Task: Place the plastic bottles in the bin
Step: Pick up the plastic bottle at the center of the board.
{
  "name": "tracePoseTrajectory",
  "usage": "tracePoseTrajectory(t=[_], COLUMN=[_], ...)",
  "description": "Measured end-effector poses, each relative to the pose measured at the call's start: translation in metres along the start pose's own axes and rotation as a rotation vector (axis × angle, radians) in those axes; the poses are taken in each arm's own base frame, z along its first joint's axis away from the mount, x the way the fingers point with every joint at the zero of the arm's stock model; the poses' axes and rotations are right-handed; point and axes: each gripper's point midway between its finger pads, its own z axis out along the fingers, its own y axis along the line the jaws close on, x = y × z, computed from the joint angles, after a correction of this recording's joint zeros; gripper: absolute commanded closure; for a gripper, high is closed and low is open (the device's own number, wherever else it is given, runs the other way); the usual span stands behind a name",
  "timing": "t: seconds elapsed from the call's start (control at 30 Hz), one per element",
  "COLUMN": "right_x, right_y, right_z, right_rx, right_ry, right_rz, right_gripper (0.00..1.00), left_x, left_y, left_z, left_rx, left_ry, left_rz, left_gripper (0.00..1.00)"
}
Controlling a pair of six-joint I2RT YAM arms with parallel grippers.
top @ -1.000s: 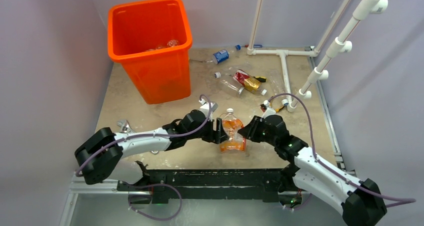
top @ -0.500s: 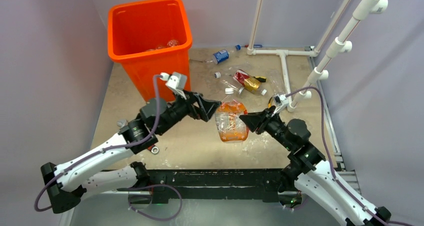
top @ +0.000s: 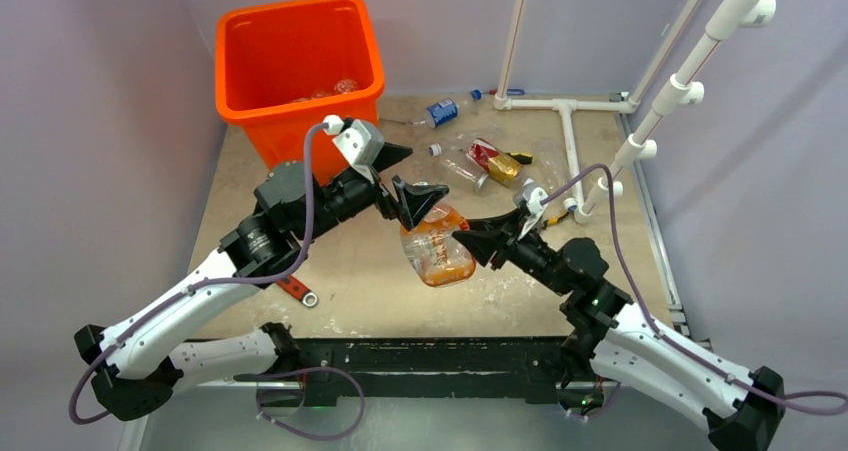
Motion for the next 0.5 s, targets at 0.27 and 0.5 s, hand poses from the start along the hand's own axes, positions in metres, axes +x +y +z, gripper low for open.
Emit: tracePoseTrajectory(t=[0.27,0.5], right_x=[-0.031,-0.049], right_y=[0.012,0.018], right_z=[0.008,0.006], right_rx=[-0.030,-0.048], right_ry=[-0.107,-0.174], right_rz=[-0.100,-0.123], right_gripper=[1.00,1.00], left_x=[-0.025,-0.024], left_y=[-0.004,-0.002], left_z=[-0.031,-0.052], left_rx=[0.024,0.022], left_ry=[-0.089,-0.152], left_rz=[0.099,0.153], left_gripper=[0.01,0.01])
